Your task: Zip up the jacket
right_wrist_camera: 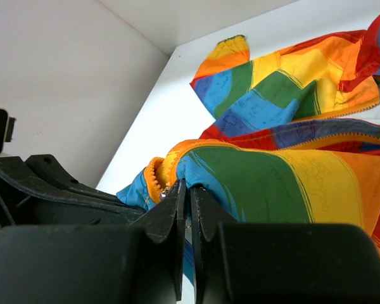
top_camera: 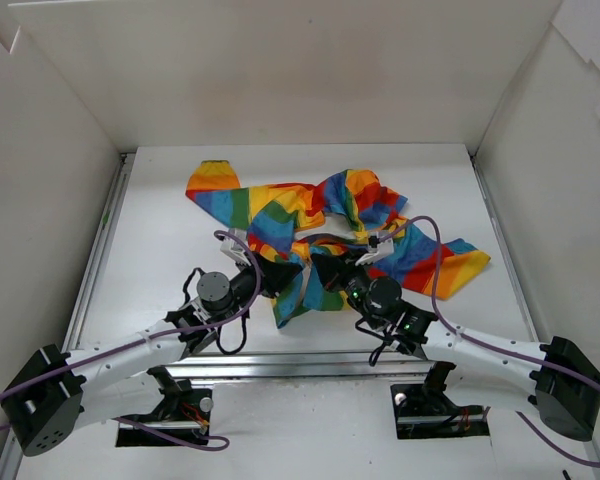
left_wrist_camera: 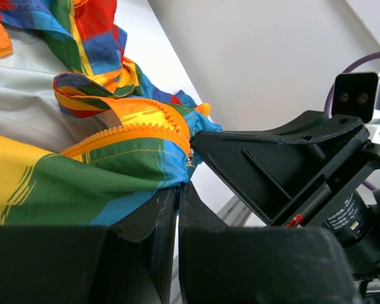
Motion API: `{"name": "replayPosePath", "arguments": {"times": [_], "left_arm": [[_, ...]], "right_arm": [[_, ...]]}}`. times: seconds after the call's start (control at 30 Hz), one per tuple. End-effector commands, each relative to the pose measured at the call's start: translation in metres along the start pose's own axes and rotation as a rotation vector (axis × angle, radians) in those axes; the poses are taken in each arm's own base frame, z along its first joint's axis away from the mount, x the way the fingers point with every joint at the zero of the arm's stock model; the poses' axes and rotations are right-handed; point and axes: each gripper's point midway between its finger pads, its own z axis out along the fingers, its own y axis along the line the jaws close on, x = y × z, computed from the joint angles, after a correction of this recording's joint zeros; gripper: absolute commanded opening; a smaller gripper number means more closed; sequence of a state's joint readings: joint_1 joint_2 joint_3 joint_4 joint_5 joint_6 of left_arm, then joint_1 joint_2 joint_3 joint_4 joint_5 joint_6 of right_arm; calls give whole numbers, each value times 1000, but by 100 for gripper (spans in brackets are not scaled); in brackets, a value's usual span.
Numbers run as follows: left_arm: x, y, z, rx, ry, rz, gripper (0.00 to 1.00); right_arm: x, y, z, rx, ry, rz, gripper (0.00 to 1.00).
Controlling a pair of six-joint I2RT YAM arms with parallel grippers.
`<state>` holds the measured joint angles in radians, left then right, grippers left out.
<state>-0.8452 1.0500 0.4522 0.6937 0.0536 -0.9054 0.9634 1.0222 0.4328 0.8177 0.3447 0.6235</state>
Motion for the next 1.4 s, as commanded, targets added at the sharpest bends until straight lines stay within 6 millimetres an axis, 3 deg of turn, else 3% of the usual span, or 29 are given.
{"name": "replayPosePath", "arguments": {"times": [0.0, 0.37, 0.4, 0.43, 0.63, 0.7, 0.87, 1.03, 1.37], "left_arm": [[-23, -43, -1, 147, -59, -58, 0], [-30, -54, -10, 162, -46, -12, 0], [-32, -59, -10, 167, -38, -1, 0], [-26, -52, -9, 133, -1, 12, 0], [-22, -51, -10, 107, 48, 62, 0], [-22, -55, -12, 124, 53, 77, 0], [-25, -61, -22, 142, 64, 108, 0], [-26, -61, -33, 138, 65, 126, 0], [-15, -50, -44, 107, 111, 135, 0]], "right_arm": [[-54, 43, -4, -145, -175, 80, 0], [-67, 67, -15, -193, -100, 109, 0], [-56, 62, -15, -164, -37, 77, 0], [-65, 70, -15, -169, -38, 74, 0], [-48, 83, -11, -169, 117, 46, 0], [-32, 78, -7, -140, 191, 13, 0], [-22, 78, 6, -100, 261, -39, 0], [-6, 64, 22, -58, 317, -42, 0], [1, 43, 33, 23, 305, -62, 0]]}}
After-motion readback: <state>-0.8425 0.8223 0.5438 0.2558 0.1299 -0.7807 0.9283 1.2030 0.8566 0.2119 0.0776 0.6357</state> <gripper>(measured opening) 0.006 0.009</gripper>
